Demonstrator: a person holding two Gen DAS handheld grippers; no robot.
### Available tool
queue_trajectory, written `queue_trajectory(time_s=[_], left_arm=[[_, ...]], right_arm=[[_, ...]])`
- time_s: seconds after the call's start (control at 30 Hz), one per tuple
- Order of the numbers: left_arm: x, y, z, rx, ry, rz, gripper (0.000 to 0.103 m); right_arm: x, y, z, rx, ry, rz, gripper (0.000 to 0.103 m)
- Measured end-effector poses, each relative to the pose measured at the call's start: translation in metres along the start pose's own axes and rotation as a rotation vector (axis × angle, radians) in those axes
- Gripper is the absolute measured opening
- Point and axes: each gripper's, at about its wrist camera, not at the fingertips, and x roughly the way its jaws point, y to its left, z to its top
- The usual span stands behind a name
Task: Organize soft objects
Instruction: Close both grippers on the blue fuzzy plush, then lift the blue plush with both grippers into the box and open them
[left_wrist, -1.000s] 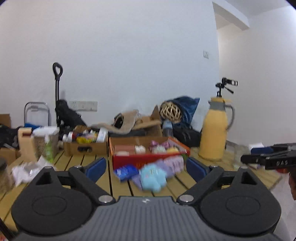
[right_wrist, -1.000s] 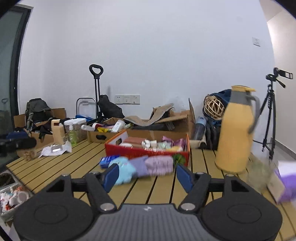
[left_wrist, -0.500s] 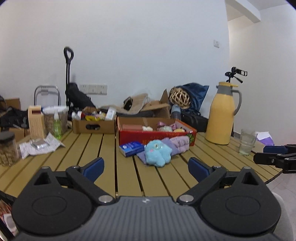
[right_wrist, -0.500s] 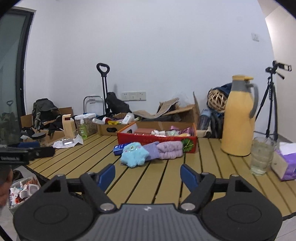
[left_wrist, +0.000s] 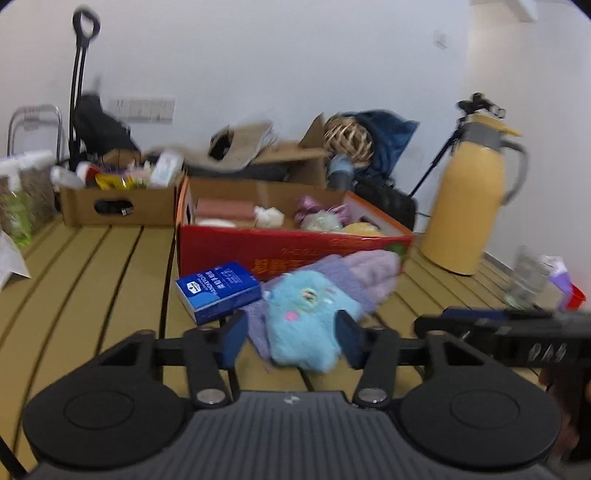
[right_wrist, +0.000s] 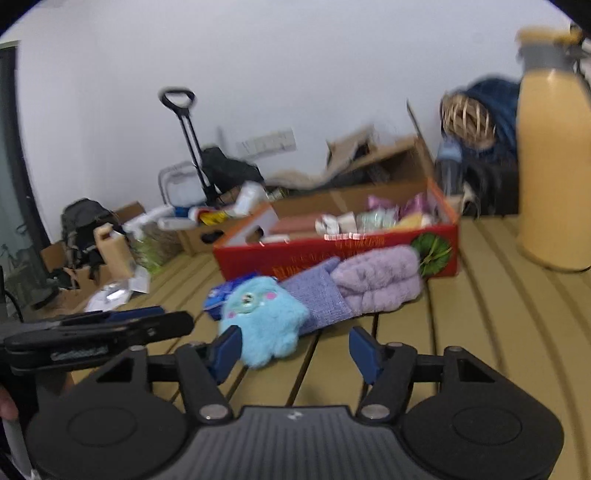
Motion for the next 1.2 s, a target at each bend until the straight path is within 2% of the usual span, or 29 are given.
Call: queue_trajectory(time_s=[0.1,0.13,0.2,0.27,0.37,0.43,0.53,0.63,0.8,1.0,1.1,1.2], left_arm=[[0.032,0.019,0.002,-0.104,0.023,-0.067,0.050],[0.038,0.024,0.000,-0.137,0.028,-0.093,0.040],[0.050,0.035,-0.006,-0.206,0.067,-0.140,0.029],[0.055,0.046,-0.009,-0.276,0.073,-0.163,0.029],[0.055,0.049,-0.008,-0.297,0.071,-0.169,0.027],[0.054,0.051,-0.007,-0.307,0.067,-0.167,0.026],[0.047,0.055,-0.008,-0.326,0.061,-0.185,0.026],[0.045,0.057,-0.008,-0.344,0.073,-0.214,0.023],[0.031,0.046,-0.007,-0.350,0.066,-0.200,0.023],[-0.004,0.023,-0.009,-0.382,0.059,-0.209,0.022],[-0.017,0.008,0.002,-0.346,0.027,-0.197,0.021],[-0.021,0.007,0.027,-0.331,-0.026,-0.200,0.021]], right_arm=[[0.044,-0.002,0.001,0.041,0.048,0.039,0.055],[0.054,-0.001,0.000,0.053,0.054,0.055,0.054],[0.070,0.000,-0.004,0.070,0.062,0.072,0.049],[0.081,-0.001,-0.005,0.089,0.084,0.067,0.049],[0.082,0.002,-0.002,0.100,0.051,0.081,0.037],[0.083,0.008,-0.003,0.080,0.050,0.058,0.028],[0.076,0.016,-0.006,0.046,0.049,0.054,0.024],[0.062,0.022,-0.009,0.027,0.013,0.046,0.022],[0.044,0.022,-0.017,0.040,-0.016,0.061,0.021],[-0.008,0.031,-0.025,0.034,-0.054,0.065,0.020],[-0.027,0.033,-0.018,0.034,-0.069,0.070,0.020],[-0.032,0.031,0.006,0.047,-0.093,0.105,0.020]])
